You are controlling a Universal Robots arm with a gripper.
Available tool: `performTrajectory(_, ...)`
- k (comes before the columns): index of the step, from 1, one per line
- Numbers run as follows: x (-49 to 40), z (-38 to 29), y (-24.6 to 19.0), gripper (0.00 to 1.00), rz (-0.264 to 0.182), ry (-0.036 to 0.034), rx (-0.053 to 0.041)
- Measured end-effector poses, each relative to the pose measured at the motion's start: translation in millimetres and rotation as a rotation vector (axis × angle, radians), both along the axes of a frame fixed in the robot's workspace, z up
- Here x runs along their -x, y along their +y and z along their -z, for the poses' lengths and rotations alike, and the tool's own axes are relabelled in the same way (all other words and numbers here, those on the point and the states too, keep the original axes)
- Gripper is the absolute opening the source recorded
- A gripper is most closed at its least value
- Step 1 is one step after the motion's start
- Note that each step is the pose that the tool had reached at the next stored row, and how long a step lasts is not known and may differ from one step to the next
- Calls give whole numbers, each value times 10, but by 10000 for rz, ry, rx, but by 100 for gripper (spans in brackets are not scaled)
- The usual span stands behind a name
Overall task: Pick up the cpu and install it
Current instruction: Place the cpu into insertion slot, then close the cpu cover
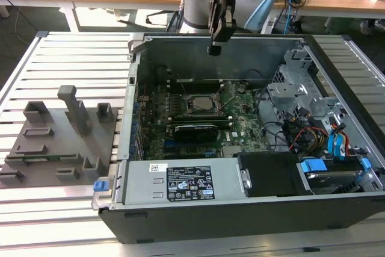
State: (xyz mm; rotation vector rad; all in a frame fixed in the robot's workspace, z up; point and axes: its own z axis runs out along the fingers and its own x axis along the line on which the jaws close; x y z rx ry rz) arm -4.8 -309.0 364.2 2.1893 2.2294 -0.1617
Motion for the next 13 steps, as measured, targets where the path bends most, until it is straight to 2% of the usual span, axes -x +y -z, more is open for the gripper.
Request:
performTrajectory(11, -1, -6, -5, 11, -2, 2, -16)
performTrajectory(12, 0, -4, -25, 11, 0, -1, -496)
performTrajectory(13, -1, -4, -41, 11, 0, 1, -869)
